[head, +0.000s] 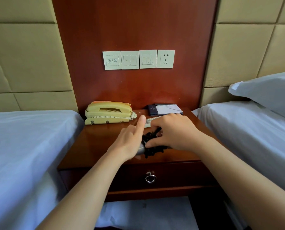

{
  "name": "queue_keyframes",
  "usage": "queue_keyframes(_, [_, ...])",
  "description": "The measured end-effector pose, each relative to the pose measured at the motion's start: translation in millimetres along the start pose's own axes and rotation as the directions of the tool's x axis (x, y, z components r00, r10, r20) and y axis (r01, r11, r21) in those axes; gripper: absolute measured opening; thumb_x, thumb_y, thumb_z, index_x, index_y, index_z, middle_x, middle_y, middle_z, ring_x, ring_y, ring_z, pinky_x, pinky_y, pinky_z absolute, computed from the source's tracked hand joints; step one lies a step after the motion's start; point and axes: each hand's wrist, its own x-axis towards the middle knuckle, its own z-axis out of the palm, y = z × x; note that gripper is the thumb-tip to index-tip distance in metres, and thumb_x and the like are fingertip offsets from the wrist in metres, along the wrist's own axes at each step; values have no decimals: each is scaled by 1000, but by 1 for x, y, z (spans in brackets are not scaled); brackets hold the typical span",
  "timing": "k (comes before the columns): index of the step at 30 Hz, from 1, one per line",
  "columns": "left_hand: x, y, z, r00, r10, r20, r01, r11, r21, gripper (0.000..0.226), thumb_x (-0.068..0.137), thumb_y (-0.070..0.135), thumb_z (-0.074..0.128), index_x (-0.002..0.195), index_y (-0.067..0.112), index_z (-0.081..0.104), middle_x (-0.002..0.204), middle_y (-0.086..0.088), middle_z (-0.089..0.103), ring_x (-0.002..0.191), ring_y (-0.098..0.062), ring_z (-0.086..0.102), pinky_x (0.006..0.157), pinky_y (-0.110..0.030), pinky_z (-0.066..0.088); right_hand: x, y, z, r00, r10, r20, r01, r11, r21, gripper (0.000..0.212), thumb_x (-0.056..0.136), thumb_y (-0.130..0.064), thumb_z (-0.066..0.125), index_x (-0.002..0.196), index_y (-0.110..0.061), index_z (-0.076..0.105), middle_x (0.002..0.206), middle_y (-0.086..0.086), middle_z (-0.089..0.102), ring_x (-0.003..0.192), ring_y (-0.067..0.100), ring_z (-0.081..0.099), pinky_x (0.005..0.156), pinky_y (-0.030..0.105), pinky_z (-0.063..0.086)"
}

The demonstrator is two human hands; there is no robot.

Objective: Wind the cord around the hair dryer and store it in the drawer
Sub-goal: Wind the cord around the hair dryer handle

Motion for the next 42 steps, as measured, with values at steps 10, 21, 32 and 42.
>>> queue_keyframes(10, [17,-11,4,983,-17,-185,8,999,-45,64,79,42,18,101,2,62,97,-16,63,92,-30,57,90,-48,47,6,35,2,995,102,-3,-82,813,576,12,87,-15,64,76,-18,61,62,-13,55,52,-4,52,51,11,37])
queue_keyframes(21, [21,-20,27,982,87,-169,-35,957,289,37,99,26,25,114,14,57,95,-7,53,89,-26,46,79,-36,42,13,55,34,978,178,105,-188,554,811,24,96,-10,49,84,-21,67,69,-3,64,49,11,41,48,22,37])
queue_keyframes(32, [23,-31,36,977,195,-89,-126,858,498,56,94,55,27,127,17,51,108,-6,66,98,-28,63,77,-38,53,12,66,51,971,163,176,-233,475,848,23,93,2,49,98,-9,68,78,4,68,62,15,50,56,19,41])
queue_keyframes(42, [31,-39,46,968,224,-116,-133,843,521,51,98,48,30,140,21,39,113,-2,62,96,-25,63,67,-31,44,16,72,68,975,153,-160,-96,943,318,10,86,-22,62,91,-17,69,80,-2,65,86,19,46,77,39,42])
